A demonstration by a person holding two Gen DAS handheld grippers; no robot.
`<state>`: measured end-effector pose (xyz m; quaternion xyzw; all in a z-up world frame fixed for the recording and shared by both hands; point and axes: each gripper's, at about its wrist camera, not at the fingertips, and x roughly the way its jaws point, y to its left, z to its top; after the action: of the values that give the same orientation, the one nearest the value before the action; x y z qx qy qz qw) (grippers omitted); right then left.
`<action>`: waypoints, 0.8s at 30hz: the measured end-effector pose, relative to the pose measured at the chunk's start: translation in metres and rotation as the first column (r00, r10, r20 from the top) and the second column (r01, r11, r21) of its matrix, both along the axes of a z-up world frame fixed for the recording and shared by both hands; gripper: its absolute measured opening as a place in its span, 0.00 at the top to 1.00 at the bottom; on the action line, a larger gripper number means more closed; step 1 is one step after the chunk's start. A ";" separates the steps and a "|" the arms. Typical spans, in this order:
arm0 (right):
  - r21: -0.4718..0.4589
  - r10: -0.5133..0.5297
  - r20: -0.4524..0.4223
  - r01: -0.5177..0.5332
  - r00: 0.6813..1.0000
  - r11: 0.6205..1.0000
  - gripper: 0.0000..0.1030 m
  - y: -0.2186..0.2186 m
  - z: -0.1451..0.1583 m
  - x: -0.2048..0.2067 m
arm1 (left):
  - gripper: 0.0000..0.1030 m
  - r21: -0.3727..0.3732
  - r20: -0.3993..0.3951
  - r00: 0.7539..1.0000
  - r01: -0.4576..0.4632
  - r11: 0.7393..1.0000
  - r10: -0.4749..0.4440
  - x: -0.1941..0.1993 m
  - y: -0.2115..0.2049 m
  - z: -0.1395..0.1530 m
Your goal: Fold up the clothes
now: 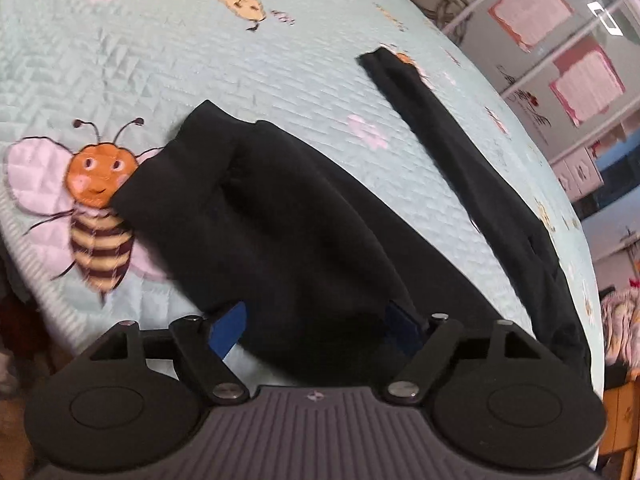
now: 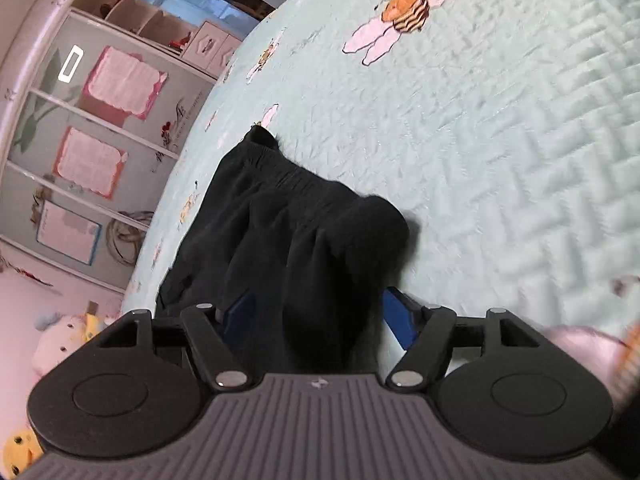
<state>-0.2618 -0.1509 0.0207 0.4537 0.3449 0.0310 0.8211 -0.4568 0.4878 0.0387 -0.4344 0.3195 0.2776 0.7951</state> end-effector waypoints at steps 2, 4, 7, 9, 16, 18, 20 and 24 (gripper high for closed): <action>0.025 -0.015 -0.005 0.015 1.000 1.000 0.32 -0.005 -0.006 0.008 | 0.30 -0.009 0.042 0.998 -0.042 0.999 0.042 0.000 0.006 -0.003; 0.049 -0.030 -0.011 0.030 0.999 0.998 0.42 -0.010 -0.012 0.016 | 0.58 -0.014 0.045 0.997 -0.054 0.998 0.055 -0.003 0.006 -0.005; 0.086 -0.052 -0.021 0.053 0.998 0.995 0.89 -0.017 -0.020 0.028 | 0.91 -0.020 0.030 0.998 -0.058 0.998 0.059 -0.011 0.003 -0.005; 0.093 -0.062 -0.016 0.063 0.998 0.994 0.93 -0.023 -0.021 0.029 | 0.91 -0.032 0.029 0.997 -0.070 0.997 0.071 -0.025 0.000 -0.005; 0.030 -0.070 0.038 0.068 0.997 0.997 0.71 -0.045 -0.003 0.003 | 0.38 -0.053 0.076 0.996 -0.046 0.998 0.050 -0.043 0.002 -0.004; 0.038 -0.066 0.002 0.066 0.998 0.997 0.36 -0.044 -0.010 0.013 | 0.31 -0.039 0.052 0.998 -0.035 0.999 0.037 -0.034 0.000 -0.001; 0.043 -0.071 -0.006 0.071 0.997 0.997 0.35 -0.040 -0.017 0.020 | 0.29 -0.019 0.015 1.000 -0.026 0.999 0.026 -0.026 -0.005 0.003; 0.065 -0.047 0.024 0.045 0.999 0.997 0.38 -0.031 -0.017 0.024 | 0.27 -0.044 0.002 0.999 -0.038 0.998 0.038 -0.036 -0.010 0.005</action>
<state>-0.2379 -0.1818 0.0039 0.4872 0.3228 0.0288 0.8110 -0.4928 0.4781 0.0436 -0.4582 0.3159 0.2850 0.7804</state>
